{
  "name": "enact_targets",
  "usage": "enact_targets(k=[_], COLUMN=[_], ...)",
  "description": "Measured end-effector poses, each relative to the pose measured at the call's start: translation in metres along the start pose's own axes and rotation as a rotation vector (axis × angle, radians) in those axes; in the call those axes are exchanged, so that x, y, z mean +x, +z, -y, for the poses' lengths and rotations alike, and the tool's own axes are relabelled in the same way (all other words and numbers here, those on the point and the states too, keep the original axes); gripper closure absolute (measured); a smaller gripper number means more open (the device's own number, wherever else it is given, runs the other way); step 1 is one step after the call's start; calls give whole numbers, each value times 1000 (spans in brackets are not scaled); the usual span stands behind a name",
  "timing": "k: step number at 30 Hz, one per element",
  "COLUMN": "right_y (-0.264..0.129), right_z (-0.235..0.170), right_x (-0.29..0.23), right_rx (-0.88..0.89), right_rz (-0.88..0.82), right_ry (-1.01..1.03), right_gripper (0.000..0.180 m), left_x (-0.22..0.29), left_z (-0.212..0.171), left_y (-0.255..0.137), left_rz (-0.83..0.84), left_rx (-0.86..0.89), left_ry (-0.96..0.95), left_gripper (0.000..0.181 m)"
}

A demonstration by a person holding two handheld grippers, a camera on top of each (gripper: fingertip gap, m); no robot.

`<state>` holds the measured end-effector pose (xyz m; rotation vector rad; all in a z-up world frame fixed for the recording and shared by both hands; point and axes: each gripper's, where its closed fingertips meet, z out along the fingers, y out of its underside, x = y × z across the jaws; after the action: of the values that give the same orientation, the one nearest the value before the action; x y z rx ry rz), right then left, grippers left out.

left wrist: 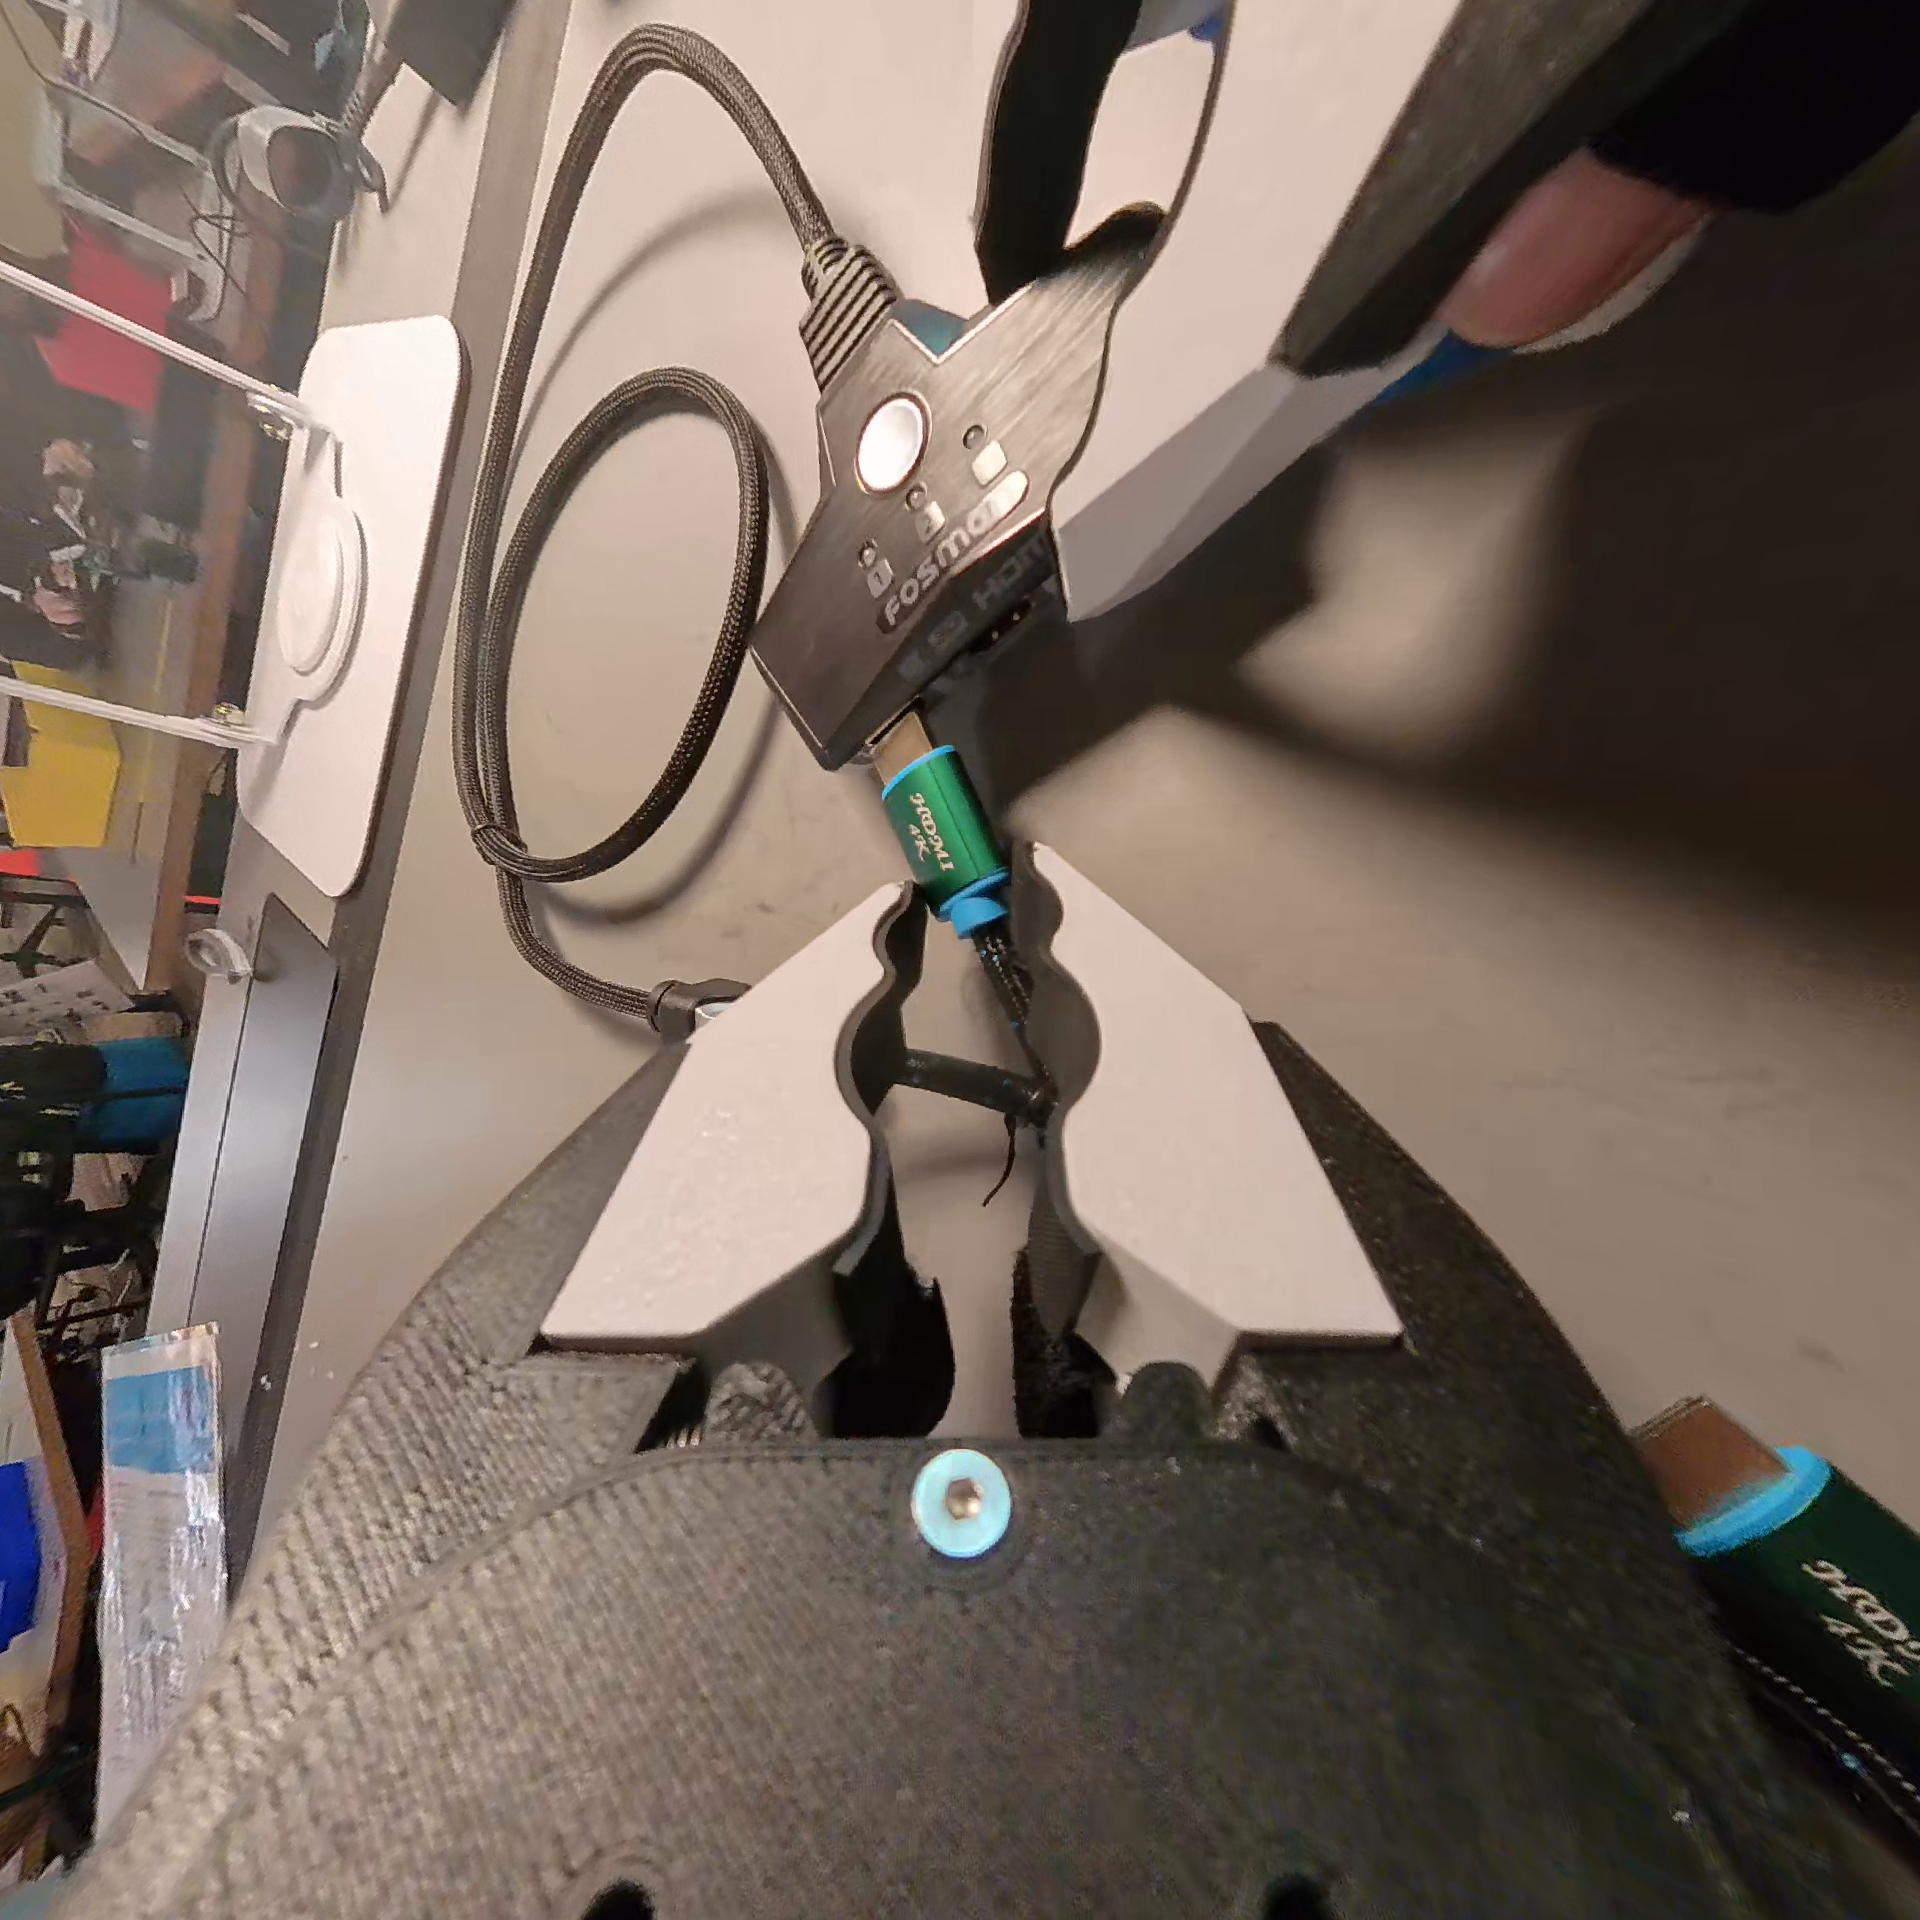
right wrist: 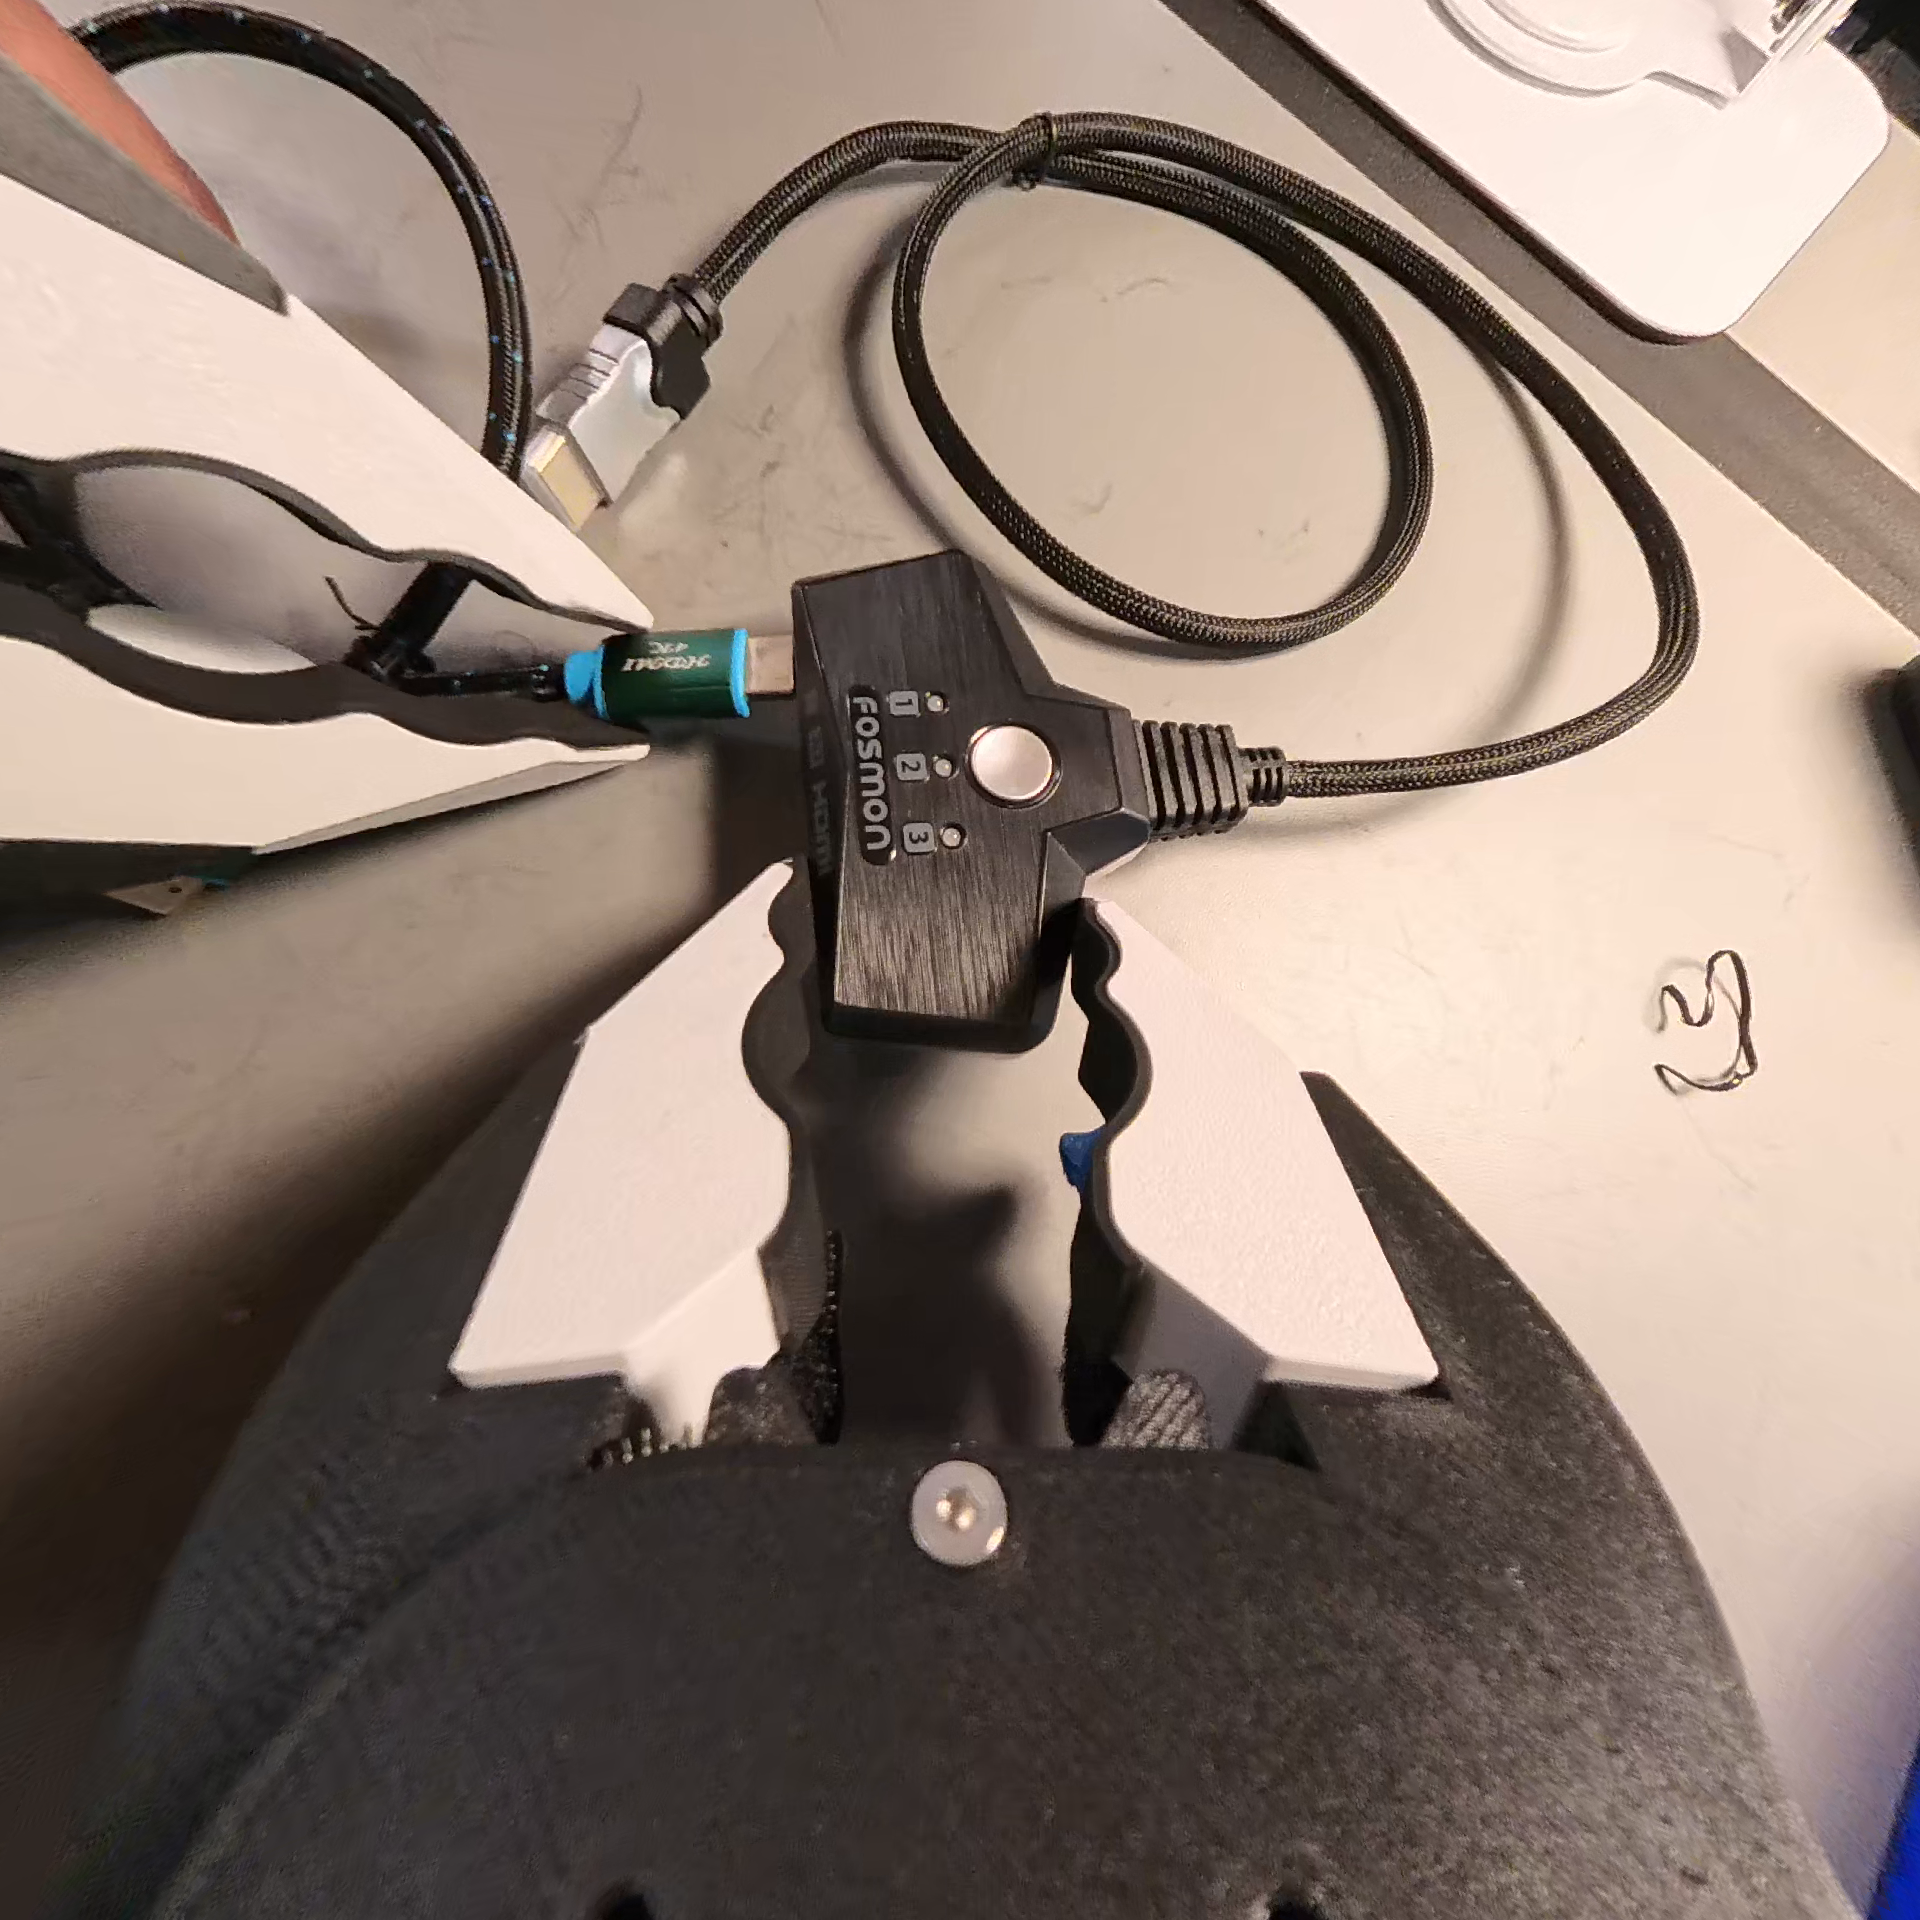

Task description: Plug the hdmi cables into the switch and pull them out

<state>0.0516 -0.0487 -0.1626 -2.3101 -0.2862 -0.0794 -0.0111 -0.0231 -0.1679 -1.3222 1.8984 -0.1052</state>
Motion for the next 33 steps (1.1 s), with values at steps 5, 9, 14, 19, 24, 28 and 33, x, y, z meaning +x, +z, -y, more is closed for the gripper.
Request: enact_targets(k=[5,9,14,19,24,28,33], right_y=[-1,-1,-3,-2,-1,-2,-1], right_z=[1,0,0,-2,-4,-3,-4], right_x=[0,0,1,1,2,0,1], right_rx=[-5,-15,-17,-27,-29,-19,-22], right_rz=[-16,-33,-32,-28,-7,22,38], right_ry=[-11,-31,-35,-31,-12,18,33], right_gripper=[128,128,128,128,129,129,129], left_x=[0,-2,-2,-1,5,7,12], left_z=[1,2,3,4,7,7,5], left_y=[0,-2,-3,-4,-1,-4,0], left_rz=[23,75,121,154,50,-124,-346], left_rx=[-6,-33,-57,-77,-10,34,26], left_ry=[67,157,277,422,207,-98,-386], left_gripper=[164,164,166,167,165,151,132])
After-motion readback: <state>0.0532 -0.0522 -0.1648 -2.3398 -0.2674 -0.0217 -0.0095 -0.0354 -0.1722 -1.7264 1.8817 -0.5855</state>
